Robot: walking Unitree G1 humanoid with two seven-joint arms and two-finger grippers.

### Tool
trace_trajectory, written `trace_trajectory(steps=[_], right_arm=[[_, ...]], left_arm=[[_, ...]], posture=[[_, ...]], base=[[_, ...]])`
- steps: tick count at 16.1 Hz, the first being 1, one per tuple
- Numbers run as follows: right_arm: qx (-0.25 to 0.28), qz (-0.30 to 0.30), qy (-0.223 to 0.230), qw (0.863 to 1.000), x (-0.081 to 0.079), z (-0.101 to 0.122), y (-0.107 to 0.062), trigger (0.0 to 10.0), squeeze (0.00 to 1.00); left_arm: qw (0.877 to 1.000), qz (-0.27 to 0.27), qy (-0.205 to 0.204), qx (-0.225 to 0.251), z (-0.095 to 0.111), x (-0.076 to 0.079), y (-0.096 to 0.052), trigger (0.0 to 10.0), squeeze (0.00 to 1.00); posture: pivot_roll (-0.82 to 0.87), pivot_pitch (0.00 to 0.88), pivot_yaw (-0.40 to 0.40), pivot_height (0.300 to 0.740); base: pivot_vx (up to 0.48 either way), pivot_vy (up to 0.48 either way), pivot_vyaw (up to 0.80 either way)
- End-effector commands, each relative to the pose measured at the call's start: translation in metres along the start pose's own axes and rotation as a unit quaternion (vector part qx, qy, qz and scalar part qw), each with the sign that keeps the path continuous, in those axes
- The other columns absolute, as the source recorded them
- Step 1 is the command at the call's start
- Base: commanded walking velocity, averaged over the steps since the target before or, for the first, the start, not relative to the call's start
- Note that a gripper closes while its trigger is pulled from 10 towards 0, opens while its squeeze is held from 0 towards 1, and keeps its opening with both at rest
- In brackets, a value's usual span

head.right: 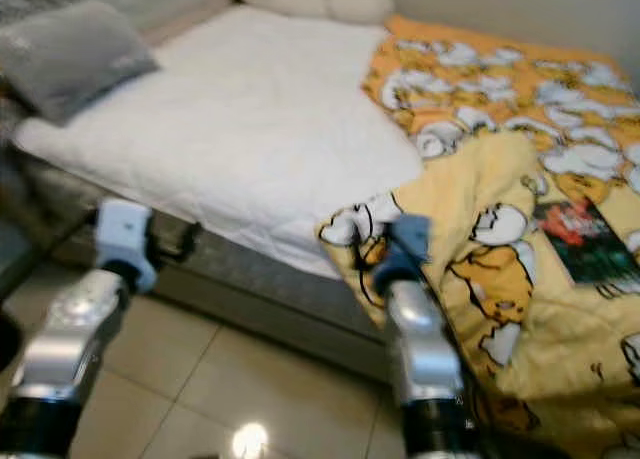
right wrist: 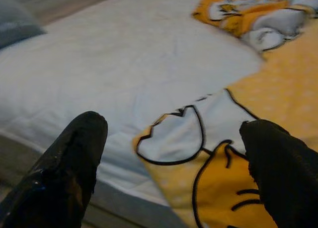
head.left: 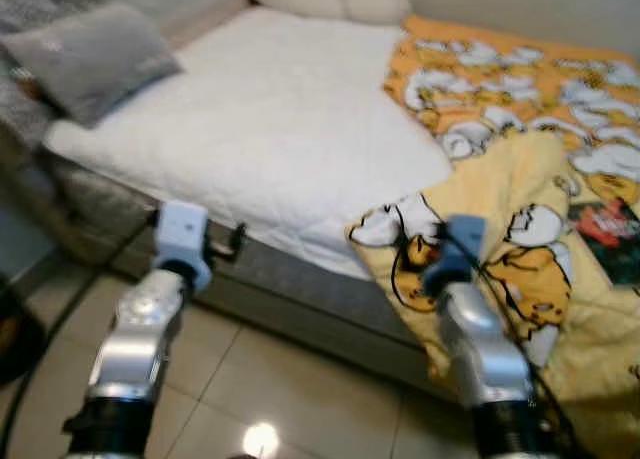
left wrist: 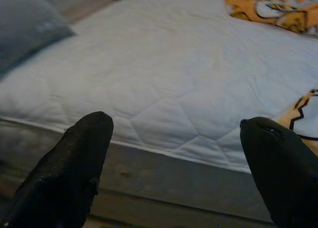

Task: Clean up the room

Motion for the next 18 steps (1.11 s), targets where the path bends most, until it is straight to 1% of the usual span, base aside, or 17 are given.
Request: trace_trajectory(steps=[1,5,7,9,15,18], right_arm=[[0.013,-0.013,-0.002,1.000,0.0106,0.0088,-0.0002,10.0,0.00],[0.013,-0.015,-0.001,1.000,0.0110,0.0087,0.0000,10.0,0.00],[0.016,-0.019,0.004,1.000,0.0122,0.0089,0.0000,10.0,0.00],[0.013,-0.016,-0.003,1.000,0.0118,0.0086,0.0004,10.0,0.00],[0.009,-0.006,-0.004,1.000,0.0075,0.0080,0.0013,10.0,0.00],[0.008,-0.004,-0.001,1.000,0.0069,0.0078,0.0017,10.0,0.00]], left_arm=[[1.000,-0.011,0.002,0.003,0.0023,0.0075,0.0009,10.0,0.82],[1.000,-0.011,0.003,0.001,0.0012,0.0070,0.0008,10.0,0.82],[1.000,-0.011,0.002,0.000,0.0007,0.0070,0.0008,10.0,0.82],[1.000,-0.011,0.002,0.000,0.0005,0.0070,0.0009,10.0,0.82],[1.000,-0.009,0.002,0.000,0.0015,0.0062,0.0022,10.0,0.82],[1.000,-0.009,0.003,0.000,0.0017,0.0061,0.0025,10.0,0.82]], posture=[[0.02,0.000,-0.017,0.740],[0.02,0.000,-0.017,0.740],[0.02,0.000,-0.017,0.740],[0.02,0.000,-0.017,0.740],[0.02,0.000,-0.015,0.740],[0.02,0.000,-0.015,0.740]], base=[[0.000,-0.382,0.80],[0.000,-0.381,0.80],[0.000,-0.382,0.47],[0.000,-0.386,0.00],[0.000,-0.383,0.00],[0.000,-0.382,0.67]])
Point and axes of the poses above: a point about 5 cm out from each wrist's last joint towards the gripper, its own y axis pointing out of the wrist towards the gripper, its own z axis along the axis of the wrist's last joint, x = y × z, the point moved 4 cm from there along y, pointing out of the wrist towards the gripper, and after that the axes turned 14 degrees about y, right-handed, at the moved point
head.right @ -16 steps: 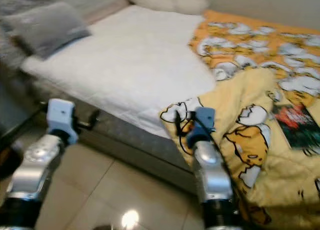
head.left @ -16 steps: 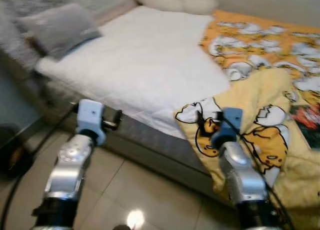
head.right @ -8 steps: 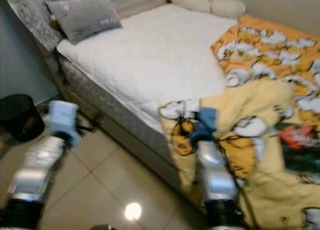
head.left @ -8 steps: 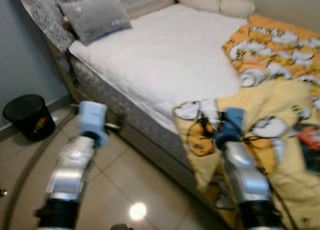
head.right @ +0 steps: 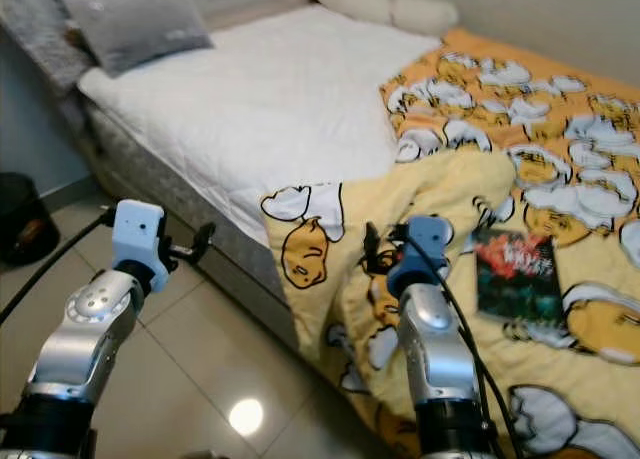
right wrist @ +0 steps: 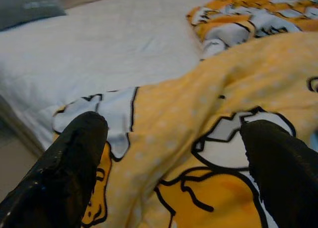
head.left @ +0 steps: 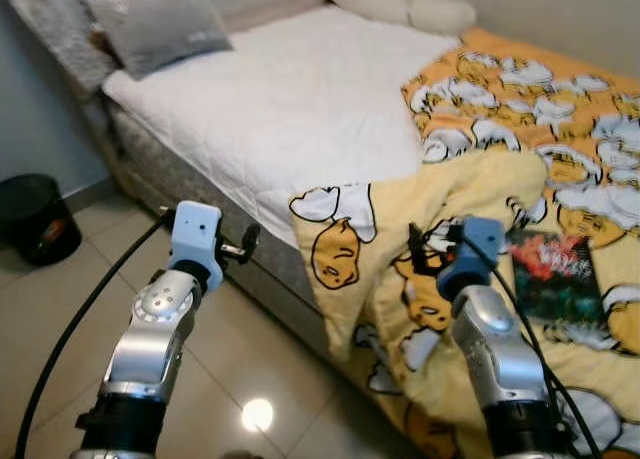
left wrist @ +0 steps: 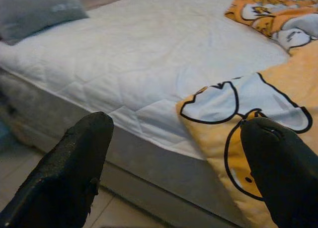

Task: Clean up the room

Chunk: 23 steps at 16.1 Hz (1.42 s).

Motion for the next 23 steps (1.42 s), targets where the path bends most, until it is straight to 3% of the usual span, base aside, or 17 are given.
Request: trace_trajectory(steps=[1,5,16,18,19,21,23], right_arm=[[0.000,0.014,0.005,1.000,-0.010,0.000,0.002,10.0,0.00],[0.001,0.012,0.005,1.000,-0.010,0.001,0.003,10.0,0.00],[-0.006,0.000,0.010,1.000,-0.007,-0.003,0.004,10.0,0.00],[-0.014,-0.018,0.020,1.000,-0.002,-0.005,0.004,10.0,0.00],[-0.022,-0.036,0.019,0.999,0.004,-0.008,0.004,10.0,0.00],[-0.035,-0.076,0.010,0.996,0.020,-0.013,0.003,10.0,0.00],[-0.041,-0.097,0.026,0.994,0.029,-0.015,0.003,10.0,0.00]], left_arm=[[1.000,0.008,0.005,-0.005,-0.002,-0.006,-0.001,10.0,0.82],[1.000,0.008,0.005,-0.005,-0.002,-0.007,-0.001,10.0,0.82],[1.000,0.003,0.012,-0.007,-0.003,-0.007,0.000,10.0,0.82],[0.999,-0.018,0.025,-0.012,-0.005,-0.001,-0.001,10.0,0.76],[0.998,-0.054,0.042,-0.009,-0.006,0.008,-0.003,10.0,0.76],[0.986,-0.141,0.085,0.001,-0.009,0.030,-0.013,10.0,0.76],[0.978,-0.179,0.109,-0.006,-0.015,0.038,-0.020,10.0,0.73]], posture=[[0.02,0.000,-0.015,0.740],[0.02,0.000,-0.013,0.740],[0.02,0.000,-0.015,0.740],[0.02,0.000,-0.015,0.740],[0.02,0.000,-0.015,0.740],[0.02,0.000,-0.017,0.740],[0.02,0.000,-0.017,0.740]], base=[[0.000,-0.382,0.80],[0.000,-0.383,0.80],[0.000,-0.374,0.00],[0.000,0.000,0.00],[0.000,0.000,0.00],[0.000,0.000,0.00],[0.000,0.000,0.00]])
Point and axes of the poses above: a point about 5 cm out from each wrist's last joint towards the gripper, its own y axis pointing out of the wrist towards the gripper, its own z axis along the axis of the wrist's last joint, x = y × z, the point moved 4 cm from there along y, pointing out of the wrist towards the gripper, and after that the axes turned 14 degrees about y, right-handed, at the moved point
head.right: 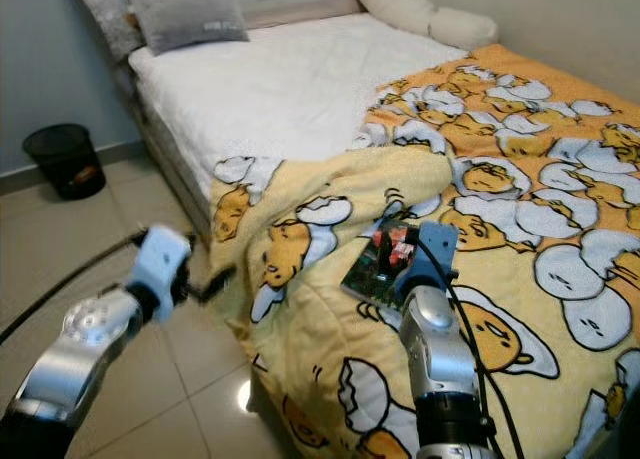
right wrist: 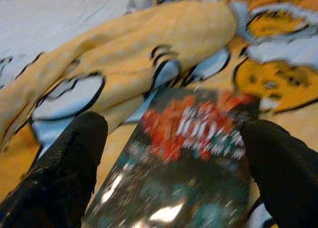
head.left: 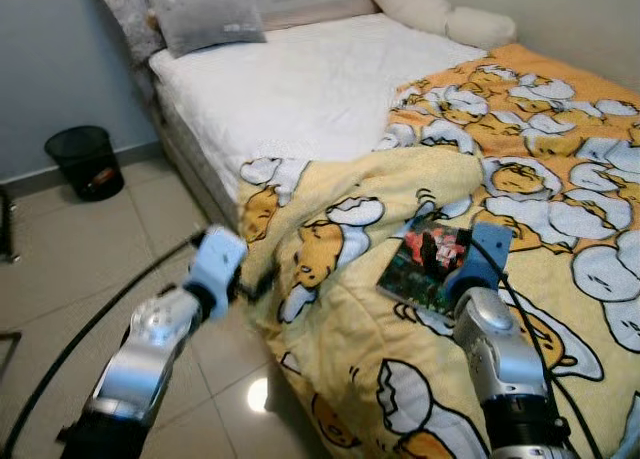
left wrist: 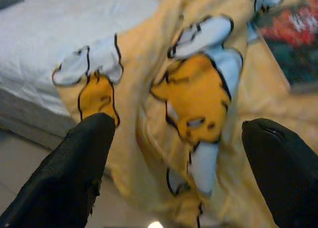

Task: Clean up the room

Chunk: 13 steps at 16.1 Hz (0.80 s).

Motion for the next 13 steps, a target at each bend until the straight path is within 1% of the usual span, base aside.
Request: trace_trajectory(steps=[1,3,4,5,6,7,8,9,10,11,13], right_arm=[[-0.006,-0.002,0.012,1.000,-0.001,0.001,0.002,10.0,0.00],[-0.017,-0.002,0.012,1.000,0.000,-0.001,0.001,10.0,0.00],[-0.026,-0.003,0.020,0.999,0.002,-0.004,0.000,10.0,0.00],[-0.039,-0.017,0.046,0.998,0.011,-0.011,-0.004,10.0,1.00],[-0.047,-0.033,0.071,0.996,0.020,-0.017,-0.005,10.0,1.00],[-0.055,-0.041,0.083,0.994,0.026,-0.022,-0.004,10.0,1.00],[-0.075,-0.062,0.104,0.990,0.037,-0.030,-0.001,10.0,1.00],[-0.085,-0.074,0.116,0.987,0.042,-0.035,0.001,10.0,1.00],[-0.093,-0.087,0.130,0.983,0.050,-0.037,0.005,10.0,0.20],[-0.101,-0.097,0.140,0.980,0.058,-0.038,0.009,10.0,0.00],[-0.109,-0.101,0.150,0.978,0.063,-0.038,0.011,10.0,0.00]], left_arm=[[1.000,-0.009,0.015,0.005,0.005,-0.003,-0.001,10.0,0.72],[0.999,-0.029,0.011,0.010,0.006,0.000,-0.005,10.0,0.68],[0.999,-0.037,0.014,0.011,0.006,0.002,-0.008,10.0,0.62],[0.999,-0.045,0.018,0.011,0.005,0.003,-0.013,10.0,0.57],[0.999,-0.048,0.017,0.013,0.003,0.003,-0.018,10.0,0.52],[0.998,-0.052,0.004,0.021,0.003,0.003,-0.021,10.0,0.47],[0.997,-0.071,-0.001,0.031,0.005,0.008,-0.021,10.0,0.43],[0.996,-0.083,-0.001,0.037,0.006,0.010,-0.020,10.0,0.43],[0.992,-0.113,-0.005,0.049,0.009,0.016,-0.021,10.0,0.40],[0.987,-0.153,-0.003,0.055,0.011,0.023,-0.022,10.0,0.38],[0.981,-0.187,0.000,0.053,0.009,0.029,-0.024,10.0,0.38]], posture=[[0.02,0.000,-0.016,0.740],[0.02,0.000,-0.020,0.740],[0.02,0.000,-0.024,0.740],[0.02,0.000,-0.024,0.740],[0.03,0.000,-0.024,0.740],[0.02,0.000,-0.022,0.740],[0.02,0.000,-0.024,0.740],[0.02,0.000,-0.024,0.740],[0.03,0.000,-0.022,0.740],[0.02,0.000,-0.018,0.740],[0.02,0.000,-0.014,0.740]], base=[[0.000,0.000,0.00],[0.000,0.000,0.00],[0.000,0.000,0.00],[0.000,0.000,0.00],[0.000,0.000,0.00],[0.000,0.000,0.00],[0.000,0.000,0.00],[0.000,0.000,0.00],[0.000,0.000,0.00],[0.000,0.000,0.00],[0.000,0.000,0.00]])
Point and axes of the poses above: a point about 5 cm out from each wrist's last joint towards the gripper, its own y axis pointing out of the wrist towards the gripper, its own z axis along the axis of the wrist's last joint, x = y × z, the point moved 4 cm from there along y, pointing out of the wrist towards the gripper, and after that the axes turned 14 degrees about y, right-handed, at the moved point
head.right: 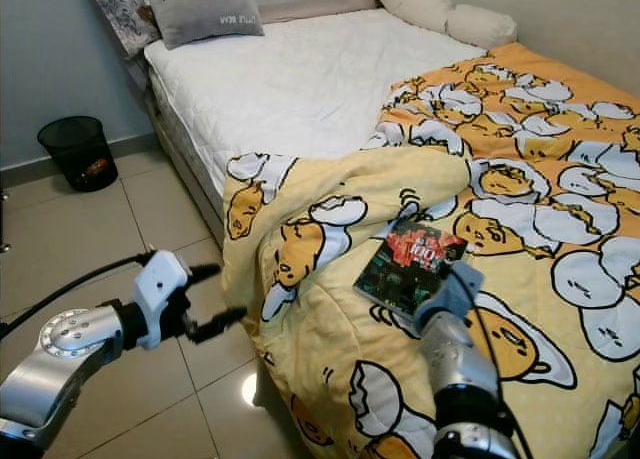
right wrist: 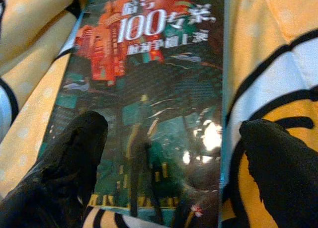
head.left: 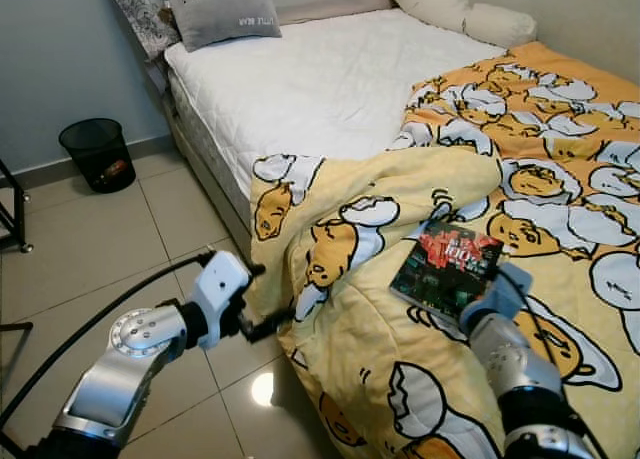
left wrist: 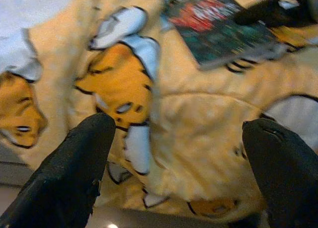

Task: Clean up the room

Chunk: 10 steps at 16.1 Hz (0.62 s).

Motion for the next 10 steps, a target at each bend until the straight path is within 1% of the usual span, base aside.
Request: trace_trajectory(steps=[1,2,3,4,5,6,7,8,9,10], right_arm=[[-0.006,0.004,0.027,1.000,0.001,0.003,0.003,10.0,0.00],[-0.010,0.005,0.039,0.999,0.002,0.003,0.004,10.0,0.00],[-0.020,0.007,0.059,0.998,0.002,0.001,0.005,10.0,0.00],[-0.024,0.008,0.066,0.997,0.002,0.000,0.006,10.0,0.00],[-0.037,0.015,0.086,0.996,0.002,-0.003,0.006,10.0,0.00],[-0.057,0.032,0.120,0.991,-0.001,-0.010,0.006,10.0,0.00],[-0.067,0.039,0.138,0.987,-0.003,-0.013,0.006,10.0,0.00],[-0.088,0.038,0.130,0.987,-0.001,-0.024,0.006,10.0,0.00],[-0.096,0.036,0.128,0.987,0.000,-0.028,0.006,10.0,0.00],[-0.113,0.034,0.134,0.984,0.002,-0.036,0.007,10.0,0.00]], left_arm=[[1.000,-0.029,0.004,0.000,0.001,0.003,-0.003,10.0,0.38],[0.999,-0.033,0.004,-0.001,0.000,0.003,-0.004,10.0,0.38],[0.999,-0.038,0.003,-0.003,-0.001,0.002,-0.005,10.0,0.38],[0.999,-0.041,0.004,-0.004,-0.001,0.002,-0.005,10.0,0.38],[0.999,-0.043,0.003,-0.005,-0.002,0.000,-0.006,10.0,0.38],[0.999,-0.044,0.002,-0.007,-0.003,-0.002,-0.006,10.0,0.38],[0.999,-0.044,0.002,-0.008,-0.003,-0.002,-0.007,10.0,0.38],[0.999,-0.048,0.001,-0.010,-0.004,-0.002,-0.008,10.0,0.38],[0.999,-0.050,0.001,-0.010,-0.004,-0.002,-0.008,10.0,0.38],[0.999,-0.052,0.001,-0.011,-0.004,-0.002,-0.008,10.0,0.38]], posture=[[0.01,0.000,-0.007,0.740],[0.01,0.000,-0.007,0.740],[0.01,0.000,-0.004,0.740],[0.01,0.000,-0.002,0.740],[0.01,0.000,0.000,0.740],[0.01,0.000,0.000,0.740],[0.01,0.000,0.000,0.740],[0.01,0.000,0.004,0.740],[0.01,0.000,0.004,0.740],[0.01,0.000,0.008,0.740]], base=[[0.000,0.000,0.00],[0.000,0.000,0.00],[0.000,0.000,0.00],[0.000,0.000,0.00],[0.000,0.000,0.00],[0.000,0.000,0.00],[0.000,0.000,0.00],[0.000,0.000,0.00],[0.000,0.000,0.00],[0.000,0.000,0.00]])
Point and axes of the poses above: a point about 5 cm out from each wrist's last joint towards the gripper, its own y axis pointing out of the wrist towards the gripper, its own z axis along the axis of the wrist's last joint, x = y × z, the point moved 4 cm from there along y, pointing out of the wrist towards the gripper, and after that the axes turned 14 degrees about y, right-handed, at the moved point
